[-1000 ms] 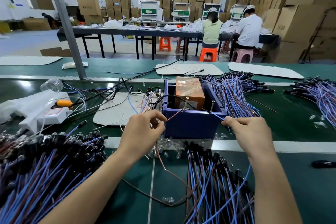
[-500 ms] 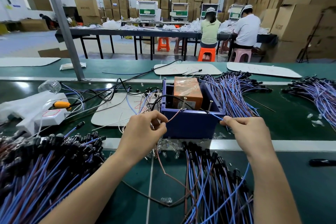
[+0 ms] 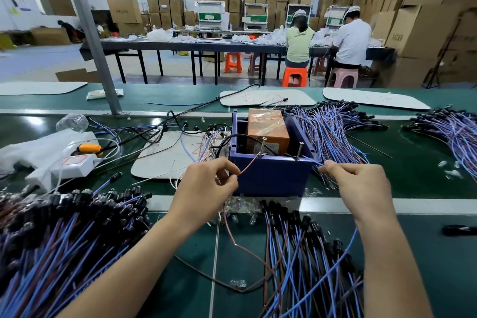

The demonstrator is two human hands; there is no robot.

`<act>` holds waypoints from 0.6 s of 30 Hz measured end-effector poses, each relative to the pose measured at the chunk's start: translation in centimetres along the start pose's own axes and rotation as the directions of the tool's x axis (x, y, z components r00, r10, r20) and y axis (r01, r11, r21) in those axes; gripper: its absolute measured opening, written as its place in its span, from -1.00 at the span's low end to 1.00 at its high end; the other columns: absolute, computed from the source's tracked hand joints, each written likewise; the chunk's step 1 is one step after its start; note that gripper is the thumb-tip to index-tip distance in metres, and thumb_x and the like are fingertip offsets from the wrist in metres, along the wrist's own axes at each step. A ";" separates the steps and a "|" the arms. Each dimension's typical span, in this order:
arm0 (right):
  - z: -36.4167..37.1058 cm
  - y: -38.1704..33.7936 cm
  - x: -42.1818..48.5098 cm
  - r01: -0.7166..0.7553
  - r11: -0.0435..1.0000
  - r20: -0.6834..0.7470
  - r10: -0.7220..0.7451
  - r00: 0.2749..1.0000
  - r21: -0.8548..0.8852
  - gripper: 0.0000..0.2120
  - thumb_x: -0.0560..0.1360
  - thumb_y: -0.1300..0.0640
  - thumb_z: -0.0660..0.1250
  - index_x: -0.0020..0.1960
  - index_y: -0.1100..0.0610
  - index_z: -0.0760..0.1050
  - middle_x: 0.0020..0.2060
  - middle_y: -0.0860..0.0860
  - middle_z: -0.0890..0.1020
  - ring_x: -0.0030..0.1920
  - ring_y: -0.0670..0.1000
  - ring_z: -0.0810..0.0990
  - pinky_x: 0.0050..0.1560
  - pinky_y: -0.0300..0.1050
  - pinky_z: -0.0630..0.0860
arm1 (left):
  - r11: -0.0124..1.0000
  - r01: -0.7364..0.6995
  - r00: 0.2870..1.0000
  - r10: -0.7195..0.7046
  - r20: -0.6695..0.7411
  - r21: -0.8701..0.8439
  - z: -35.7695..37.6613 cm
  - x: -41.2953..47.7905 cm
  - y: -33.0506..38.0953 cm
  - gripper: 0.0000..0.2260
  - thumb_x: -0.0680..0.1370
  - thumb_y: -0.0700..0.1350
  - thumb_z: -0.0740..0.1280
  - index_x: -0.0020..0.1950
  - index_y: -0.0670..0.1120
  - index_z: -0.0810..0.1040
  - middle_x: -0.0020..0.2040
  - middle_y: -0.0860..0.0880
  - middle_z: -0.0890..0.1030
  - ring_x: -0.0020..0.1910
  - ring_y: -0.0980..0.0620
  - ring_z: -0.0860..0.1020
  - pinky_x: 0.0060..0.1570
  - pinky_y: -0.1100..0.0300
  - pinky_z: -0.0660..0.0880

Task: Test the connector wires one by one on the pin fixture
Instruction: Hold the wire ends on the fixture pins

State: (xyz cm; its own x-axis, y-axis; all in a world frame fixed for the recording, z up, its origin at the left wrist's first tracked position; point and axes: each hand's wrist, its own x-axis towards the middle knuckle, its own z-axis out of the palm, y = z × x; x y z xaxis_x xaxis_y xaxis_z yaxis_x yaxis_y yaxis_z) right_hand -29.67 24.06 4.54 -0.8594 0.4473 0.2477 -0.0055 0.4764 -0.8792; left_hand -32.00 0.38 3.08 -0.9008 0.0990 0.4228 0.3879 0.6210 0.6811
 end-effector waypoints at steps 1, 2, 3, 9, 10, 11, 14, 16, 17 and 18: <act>0.0 0.0 0.0 0.000 1.000 -0.005 0.000 1.000 -0.003 -0.76 0.50 0.02 0.37 -0.34 -0.12 0.61 -0.32 0.27 0.62 -0.33 0.14 0.43 -0.34 -0.19 0.32 | 1.000 -0.002 1.000 0.002 0.000 -0.001 0.0 0.0 0.0 -0.91 0.48 -0.18 0.37 -0.13 -0.02 0.65 -0.43 0.11 0.53 -0.48 0.21 0.44 -0.41 0.41 0.36; 0.1 0.1 0.0 -0.004 1.000 -0.007 0.003 1.000 -0.009 -0.74 0.50 0.03 0.37 -0.36 -0.12 0.59 -0.29 0.28 0.63 -0.29 0.21 0.46 -0.34 -0.20 0.33 | 1.000 -0.004 1.000 0.004 0.000 0.000 0.0 0.0 0.0 -0.91 0.48 -0.19 0.37 -0.13 -0.02 0.65 -0.43 0.11 0.53 -0.48 0.21 0.44 -0.40 0.41 0.36; 0.1 0.1 0.0 -0.009 1.000 -0.006 0.009 1.000 -0.013 -0.75 0.50 0.03 0.38 -0.35 -0.10 0.60 -0.31 0.28 0.62 -0.29 0.22 0.46 -0.34 -0.21 0.33 | 1.000 -0.005 1.000 0.005 0.001 0.001 0.0 0.0 0.0 -0.91 0.48 -0.19 0.37 -0.13 -0.02 0.65 -0.42 0.10 0.53 -0.47 0.21 0.45 -0.40 0.41 0.36; 0.4 -0.2 -0.3 -0.022 0.999 0.020 0.022 1.000 -0.037 -0.74 0.50 0.03 0.38 -0.36 -0.13 0.58 -0.19 0.32 0.64 -0.09 0.34 0.51 -0.34 -0.20 0.32 | 1.000 -0.002 1.000 0.002 0.005 0.004 -0.1 0.0 0.1 -0.91 0.48 -0.18 0.37 -0.13 -0.01 0.65 -0.41 0.10 0.54 -0.45 0.22 0.45 -0.38 0.41 0.38; 0.4 -0.4 -0.4 -0.015 0.999 0.035 0.016 0.999 -0.031 -0.74 0.51 0.03 0.37 -0.36 -0.14 0.57 -0.17 0.31 0.64 -0.11 0.34 0.52 -0.31 -0.17 0.36 | 1.000 0.002 1.000 -0.002 0.012 0.001 -0.1 -0.1 0.1 -0.91 0.48 -0.18 0.37 -0.12 -0.01 0.65 -0.40 0.09 0.55 -0.45 0.21 0.45 -0.37 0.40 0.38; 0.4 -0.5 -0.5 -0.009 1.000 0.056 0.010 0.998 -0.018 -0.75 0.51 0.04 0.37 -0.34 -0.13 0.59 -0.16 0.31 0.65 -0.13 0.33 0.53 -0.26 -0.11 0.43 | 1.000 0.007 1.000 -0.007 0.020 0.000 -0.1 -0.1 0.2 -0.91 0.48 -0.17 0.37 -0.11 -0.01 0.65 -0.40 0.08 0.55 -0.45 0.22 0.46 -0.36 0.38 0.40; 0.0 -1.2 -0.8 -0.022 1.000 0.132 0.019 0.991 0.019 -0.81 0.52 0.04 0.37 -0.24 0.02 0.68 -0.45 0.18 0.60 -0.36 0.22 0.48 -0.33 -0.04 0.35 | 1.000 0.003 0.999 -0.003 0.038 0.001 -0.1 -0.3 0.5 -0.91 0.49 -0.17 0.37 -0.12 0.00 0.64 -0.39 0.09 0.56 -0.46 0.23 0.46 -0.35 0.40 0.38; -0.5 -1.7 -0.9 -0.049 0.997 0.127 0.041 0.991 0.063 -0.78 0.53 0.05 0.35 -0.24 0.07 0.67 -0.66 -0.07 0.31 -0.56 -0.02 0.21 -0.40 -0.14 0.19 | 1.000 0.010 0.999 -0.009 0.037 -0.029 -0.2 -0.2 0.7 -0.91 0.49 -0.19 0.37 -0.12 -0.01 0.64 -0.39 0.08 0.57 -0.48 0.24 0.45 -0.39 0.45 0.35; -0.7 -1.9 -0.8 -0.060 0.994 0.112 0.049 0.992 0.092 -0.76 0.55 0.07 0.33 -0.25 0.09 0.64 -0.67 -0.12 0.27 -0.55 -0.07 0.19 -0.40 -0.15 0.18 | 0.998 0.020 0.999 -0.018 0.033 -0.055 -0.4 0.0 0.8 -0.91 0.49 -0.19 0.37 -0.11 -0.01 0.64 -0.38 0.07 0.57 -0.49 0.24 0.44 -0.40 0.46 0.34; -0.9 -2.1 -0.8 -0.058 0.992 0.092 0.049 0.995 0.108 -0.74 0.57 0.09 0.29 -0.24 0.11 0.61 -0.68 -0.11 0.32 -0.54 -0.09 0.22 -0.41 -0.15 0.20 | 0.996 0.035 0.999 -0.032 0.031 -0.087 -0.5 0.0 0.8 -0.91 0.50 -0.18 0.37 -0.10 0.00 0.64 -0.35 0.06 0.57 -0.48 0.23 0.44 -0.39 0.45 0.34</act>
State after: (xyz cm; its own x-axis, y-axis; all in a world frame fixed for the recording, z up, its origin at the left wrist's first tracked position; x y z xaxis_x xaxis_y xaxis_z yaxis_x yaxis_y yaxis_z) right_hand -28.50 23.37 6.60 -0.9021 0.3982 0.1662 -0.0105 0.3649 -0.9310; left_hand -31.60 0.48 3.99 -0.9185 0.1033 0.3817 0.3718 0.5541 0.7448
